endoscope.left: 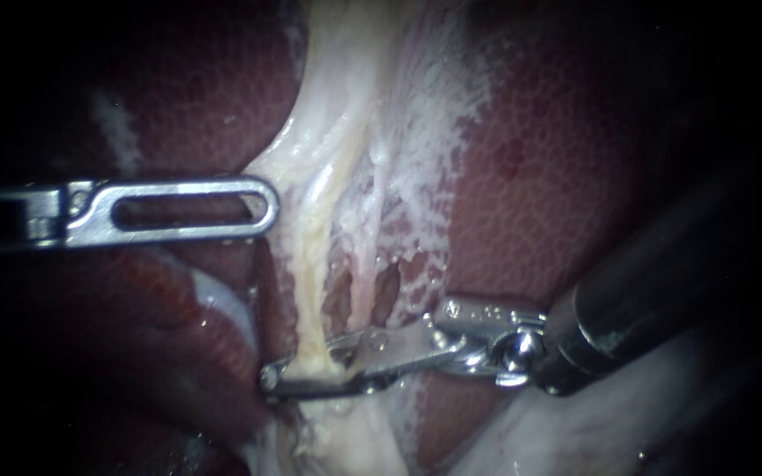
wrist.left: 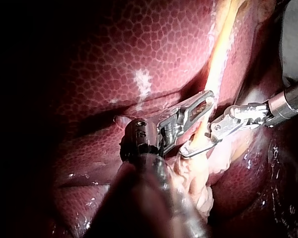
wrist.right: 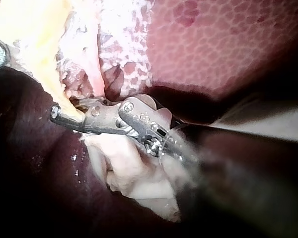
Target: Going back first clip left tube
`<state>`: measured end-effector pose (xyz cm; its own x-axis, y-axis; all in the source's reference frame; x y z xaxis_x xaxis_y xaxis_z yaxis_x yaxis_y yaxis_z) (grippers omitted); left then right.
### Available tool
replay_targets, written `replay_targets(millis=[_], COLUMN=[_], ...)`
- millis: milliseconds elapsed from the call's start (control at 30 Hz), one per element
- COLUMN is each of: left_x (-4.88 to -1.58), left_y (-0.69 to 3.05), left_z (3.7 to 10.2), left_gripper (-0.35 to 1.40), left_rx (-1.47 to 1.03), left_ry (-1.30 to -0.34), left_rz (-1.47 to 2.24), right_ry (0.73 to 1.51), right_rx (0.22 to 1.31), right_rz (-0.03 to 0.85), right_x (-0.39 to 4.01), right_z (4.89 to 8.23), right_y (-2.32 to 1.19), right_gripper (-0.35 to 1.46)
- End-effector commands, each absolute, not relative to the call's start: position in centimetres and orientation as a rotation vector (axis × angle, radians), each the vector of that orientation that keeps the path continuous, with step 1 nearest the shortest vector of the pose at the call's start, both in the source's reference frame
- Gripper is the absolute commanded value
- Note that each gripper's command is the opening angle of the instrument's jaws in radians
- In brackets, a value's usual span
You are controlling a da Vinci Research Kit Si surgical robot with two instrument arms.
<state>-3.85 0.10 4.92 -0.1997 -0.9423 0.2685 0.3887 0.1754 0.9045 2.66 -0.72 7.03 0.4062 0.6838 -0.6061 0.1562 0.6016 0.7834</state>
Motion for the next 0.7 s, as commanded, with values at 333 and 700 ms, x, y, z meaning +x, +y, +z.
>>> replay_targets(millis=[333, 700], left_x=[-3.85, -3.85], left_y=[0.09, 0.09], left_z=[4.92, 4.92], left_gripper=[-0.35, -0.35], left_rx=[0.635, 0.635], left_ry=[-1.198, -1.198], left_rz=[-1.365, -1.365], right_ry=[1.129, 1.246], right_rx=[0.903, 0.757], right_rz=[0.399, 0.198], right_x=[2.63, 2.71], right_z=[7.02, 7.00], right_y=[-0.73, -0.67], right_gripper=[0.09, 0.55])
